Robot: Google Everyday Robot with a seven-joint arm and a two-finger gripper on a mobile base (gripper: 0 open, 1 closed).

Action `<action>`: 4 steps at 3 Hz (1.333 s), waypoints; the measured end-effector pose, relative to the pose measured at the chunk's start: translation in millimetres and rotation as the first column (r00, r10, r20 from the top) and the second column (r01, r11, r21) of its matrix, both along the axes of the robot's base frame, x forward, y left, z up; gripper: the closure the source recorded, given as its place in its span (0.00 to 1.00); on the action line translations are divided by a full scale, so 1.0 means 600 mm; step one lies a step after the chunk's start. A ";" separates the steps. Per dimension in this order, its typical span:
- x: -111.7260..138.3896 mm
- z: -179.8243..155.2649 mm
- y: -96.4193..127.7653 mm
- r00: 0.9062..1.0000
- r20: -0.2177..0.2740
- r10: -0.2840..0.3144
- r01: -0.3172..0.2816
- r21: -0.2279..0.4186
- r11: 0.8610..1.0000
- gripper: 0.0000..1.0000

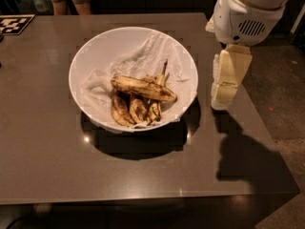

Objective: Pick banana from white bowl

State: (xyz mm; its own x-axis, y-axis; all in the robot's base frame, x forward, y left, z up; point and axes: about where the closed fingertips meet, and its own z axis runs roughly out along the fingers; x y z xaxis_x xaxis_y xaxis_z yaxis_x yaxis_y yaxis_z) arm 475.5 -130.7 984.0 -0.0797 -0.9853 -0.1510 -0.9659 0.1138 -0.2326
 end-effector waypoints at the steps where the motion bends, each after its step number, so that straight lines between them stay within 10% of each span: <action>1: 0.041 -0.016 0.071 0.999 -0.028 0.036 -0.037 -0.028 0.999 0.00; 2: 0.075 -0.038 0.143 0.995 -0.064 0.074 -0.076 -0.034 0.997 0.00; 4: 0.105 -0.078 0.222 0.983 -0.136 0.120 -0.120 0.007 0.993 0.30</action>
Offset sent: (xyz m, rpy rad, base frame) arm 0.0546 0.1261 -0.0407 -0.0852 0.1710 0.1194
